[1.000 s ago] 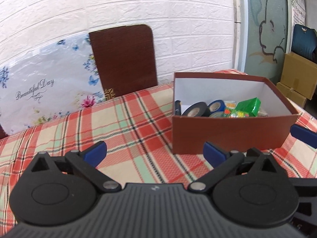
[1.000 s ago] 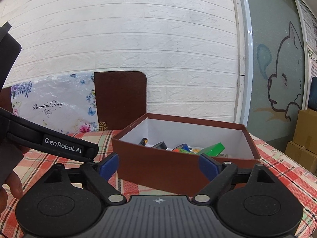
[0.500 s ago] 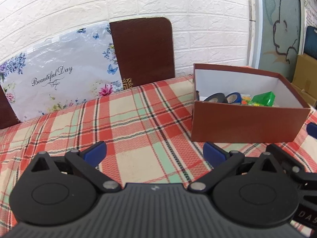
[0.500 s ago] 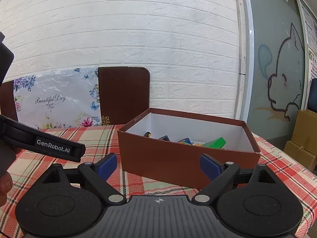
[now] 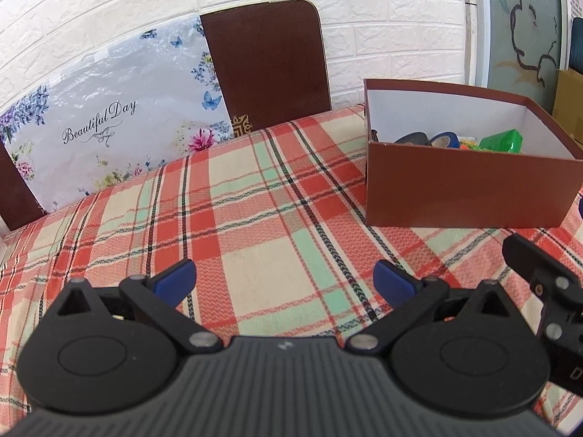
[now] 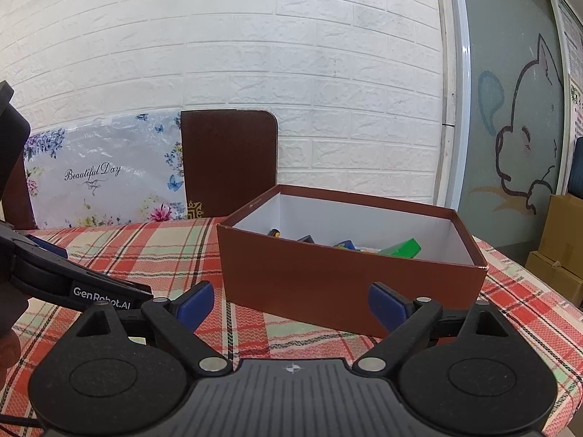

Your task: Organize objects

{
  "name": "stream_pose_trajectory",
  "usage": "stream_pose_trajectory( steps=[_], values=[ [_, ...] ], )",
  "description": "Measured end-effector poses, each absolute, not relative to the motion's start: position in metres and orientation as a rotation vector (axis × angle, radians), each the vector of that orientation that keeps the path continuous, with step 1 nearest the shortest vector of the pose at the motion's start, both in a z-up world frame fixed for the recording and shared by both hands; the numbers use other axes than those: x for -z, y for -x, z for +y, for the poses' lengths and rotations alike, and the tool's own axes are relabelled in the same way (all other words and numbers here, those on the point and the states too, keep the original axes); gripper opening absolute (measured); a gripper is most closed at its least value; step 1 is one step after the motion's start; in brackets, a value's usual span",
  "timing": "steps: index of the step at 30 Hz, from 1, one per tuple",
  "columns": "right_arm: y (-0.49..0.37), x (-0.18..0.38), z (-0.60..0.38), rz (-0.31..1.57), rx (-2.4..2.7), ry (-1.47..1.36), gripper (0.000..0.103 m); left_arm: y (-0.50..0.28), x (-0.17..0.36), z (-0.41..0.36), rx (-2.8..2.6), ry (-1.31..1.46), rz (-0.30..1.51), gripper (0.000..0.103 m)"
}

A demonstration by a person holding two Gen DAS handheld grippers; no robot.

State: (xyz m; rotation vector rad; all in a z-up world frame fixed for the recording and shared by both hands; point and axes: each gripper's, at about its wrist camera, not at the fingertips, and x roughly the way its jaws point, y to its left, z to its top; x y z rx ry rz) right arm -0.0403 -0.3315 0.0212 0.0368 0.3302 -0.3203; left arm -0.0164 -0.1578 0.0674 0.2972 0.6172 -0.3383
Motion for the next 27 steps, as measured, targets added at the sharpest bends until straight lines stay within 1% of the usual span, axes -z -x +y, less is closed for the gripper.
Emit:
stream_pose_trajectory(
  steps=[27],
  values=[
    [0.028, -0.008, -0.330, 0.384, 0.324, -0.054, 0.092, 0.007, -0.041, -0.166, 0.359, -0.310, 0.749, 0.103]
  ],
)
